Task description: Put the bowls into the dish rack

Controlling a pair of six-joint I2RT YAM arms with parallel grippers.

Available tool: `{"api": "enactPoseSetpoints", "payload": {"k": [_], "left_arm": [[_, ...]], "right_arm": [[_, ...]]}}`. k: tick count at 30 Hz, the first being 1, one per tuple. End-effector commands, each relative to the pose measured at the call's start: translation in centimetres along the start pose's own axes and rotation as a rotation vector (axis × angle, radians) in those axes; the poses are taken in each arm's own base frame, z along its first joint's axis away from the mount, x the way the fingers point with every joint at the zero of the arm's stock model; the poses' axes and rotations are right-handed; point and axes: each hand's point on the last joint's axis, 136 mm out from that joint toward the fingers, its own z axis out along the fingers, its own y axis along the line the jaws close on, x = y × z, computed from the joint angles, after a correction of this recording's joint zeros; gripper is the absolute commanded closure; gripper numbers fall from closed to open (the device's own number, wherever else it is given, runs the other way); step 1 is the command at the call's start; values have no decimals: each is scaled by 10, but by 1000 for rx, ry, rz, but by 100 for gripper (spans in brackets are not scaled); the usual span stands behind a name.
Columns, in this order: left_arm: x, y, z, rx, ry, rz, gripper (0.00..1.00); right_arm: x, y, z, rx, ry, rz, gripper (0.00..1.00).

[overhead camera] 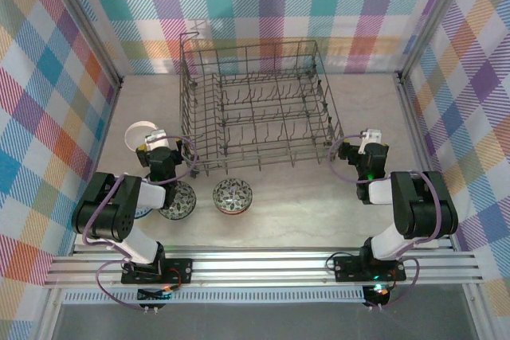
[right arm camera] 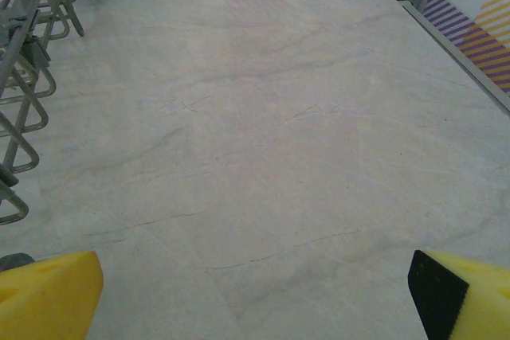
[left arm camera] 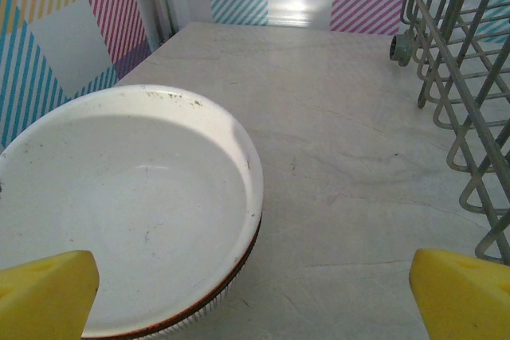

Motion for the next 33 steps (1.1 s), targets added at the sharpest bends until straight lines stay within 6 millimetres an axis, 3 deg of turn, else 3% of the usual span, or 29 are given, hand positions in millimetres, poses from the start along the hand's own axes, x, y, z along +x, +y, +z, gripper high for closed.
{"api": "enactPoseSetpoints", "payload": {"k": [1, 9, 15, 21, 27, 33], "left_arm": [[14, -23, -1, 104, 58, 24, 0], [13, -19, 0, 99, 63, 8, 0], [-5, -8, -9, 59, 49, -18, 0], [-36, 0, -24, 58, 11, -48, 0], [-70, 26, -34, -53, 49, -2, 0], [-107, 51, -53, -159, 119, -59, 0]], "right_arm": [[-15, 26, 0, -120, -36, 8, 1], [-15, 25, 0, -116, -38, 6, 1], [-35, 13, -13, -47, -38, 28, 1], [-56, 10, -29, -40, -68, 36, 1], [-75, 7, -45, -20, 7, 27, 1], [-75, -11, -58, 67, 133, 35, 1]]}}
